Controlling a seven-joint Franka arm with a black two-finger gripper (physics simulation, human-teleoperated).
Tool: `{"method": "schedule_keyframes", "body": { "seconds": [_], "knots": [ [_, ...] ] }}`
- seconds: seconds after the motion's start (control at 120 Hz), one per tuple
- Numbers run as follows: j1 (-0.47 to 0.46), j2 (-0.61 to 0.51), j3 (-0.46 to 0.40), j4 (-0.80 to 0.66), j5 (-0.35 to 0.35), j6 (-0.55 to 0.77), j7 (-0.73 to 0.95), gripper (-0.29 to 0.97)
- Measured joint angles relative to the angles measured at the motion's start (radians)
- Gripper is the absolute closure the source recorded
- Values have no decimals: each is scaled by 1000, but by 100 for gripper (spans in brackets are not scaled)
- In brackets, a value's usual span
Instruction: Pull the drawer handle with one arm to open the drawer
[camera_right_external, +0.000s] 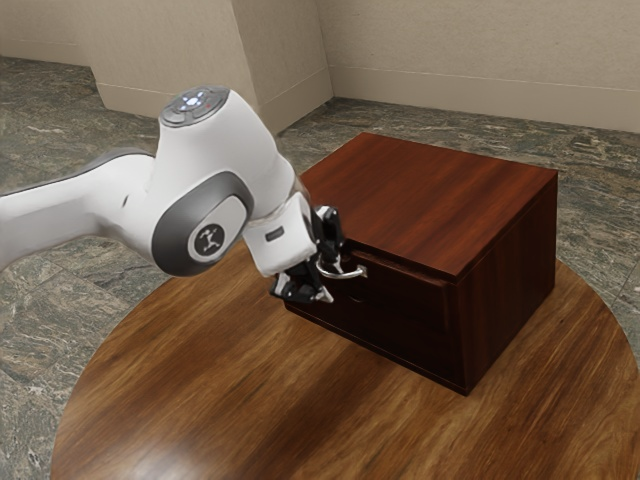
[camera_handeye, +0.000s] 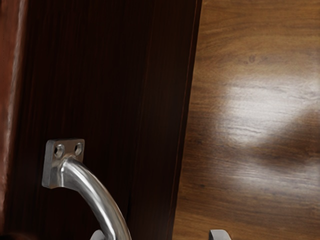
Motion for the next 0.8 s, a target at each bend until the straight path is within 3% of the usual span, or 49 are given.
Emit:
{"method": "schedule_keyframes", "body": {
  "seconds": [0.3,0.8],
  "knots": [
    [-9,-160,1,-195,25,101,13,75],
    [-6,-378,2,-410,31,152,18,77]
  ]
}}
